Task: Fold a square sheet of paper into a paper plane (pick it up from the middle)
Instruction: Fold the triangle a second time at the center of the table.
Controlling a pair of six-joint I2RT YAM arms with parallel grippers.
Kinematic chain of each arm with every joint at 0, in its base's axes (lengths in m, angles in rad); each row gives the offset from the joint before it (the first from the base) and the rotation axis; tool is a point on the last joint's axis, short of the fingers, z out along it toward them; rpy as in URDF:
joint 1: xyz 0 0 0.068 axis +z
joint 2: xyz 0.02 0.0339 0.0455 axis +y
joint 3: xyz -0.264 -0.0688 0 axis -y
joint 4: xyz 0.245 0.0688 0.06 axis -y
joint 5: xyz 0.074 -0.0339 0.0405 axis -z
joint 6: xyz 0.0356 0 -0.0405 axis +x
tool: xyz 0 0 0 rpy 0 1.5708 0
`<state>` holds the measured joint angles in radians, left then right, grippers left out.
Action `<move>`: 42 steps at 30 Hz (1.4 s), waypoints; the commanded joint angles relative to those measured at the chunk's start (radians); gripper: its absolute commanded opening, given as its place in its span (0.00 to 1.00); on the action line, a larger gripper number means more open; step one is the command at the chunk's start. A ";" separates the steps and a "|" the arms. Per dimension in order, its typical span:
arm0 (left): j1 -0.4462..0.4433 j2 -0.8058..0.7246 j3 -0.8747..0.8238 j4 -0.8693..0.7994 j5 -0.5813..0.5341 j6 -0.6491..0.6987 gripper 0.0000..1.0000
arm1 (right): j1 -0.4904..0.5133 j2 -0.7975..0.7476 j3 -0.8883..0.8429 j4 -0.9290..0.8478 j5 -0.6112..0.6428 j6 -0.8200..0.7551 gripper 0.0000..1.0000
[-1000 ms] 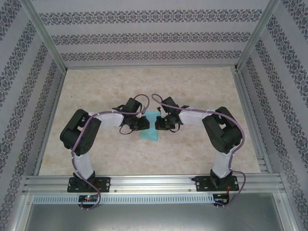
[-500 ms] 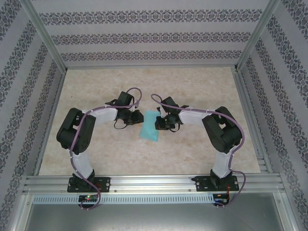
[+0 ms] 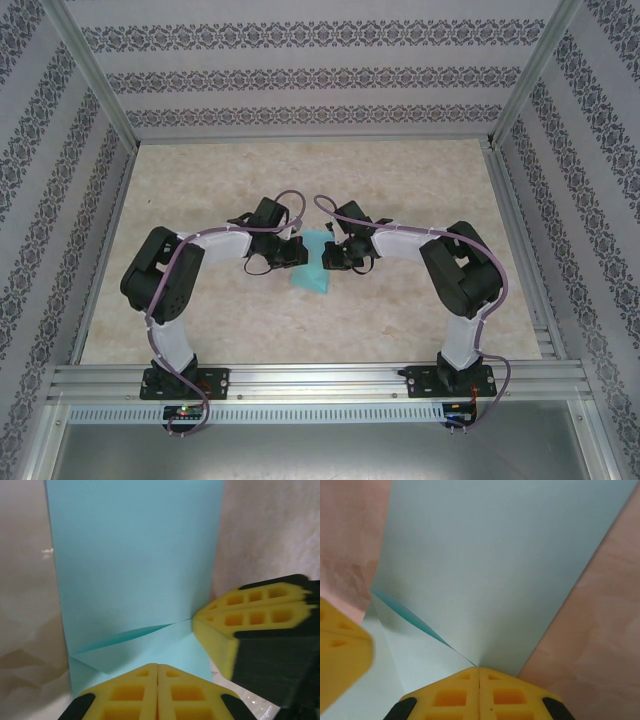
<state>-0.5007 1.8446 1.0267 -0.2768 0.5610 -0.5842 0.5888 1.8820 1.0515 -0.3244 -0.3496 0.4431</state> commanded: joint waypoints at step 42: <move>-0.017 0.114 -0.027 -0.051 -0.108 -0.029 0.05 | 0.160 -0.084 0.013 -0.089 0.024 0.068 0.11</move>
<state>-0.5045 1.8984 1.0405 -0.2878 0.5488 -0.5995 0.7334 1.7836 1.0313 -0.4004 -0.3412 0.5106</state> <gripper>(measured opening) 0.053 0.112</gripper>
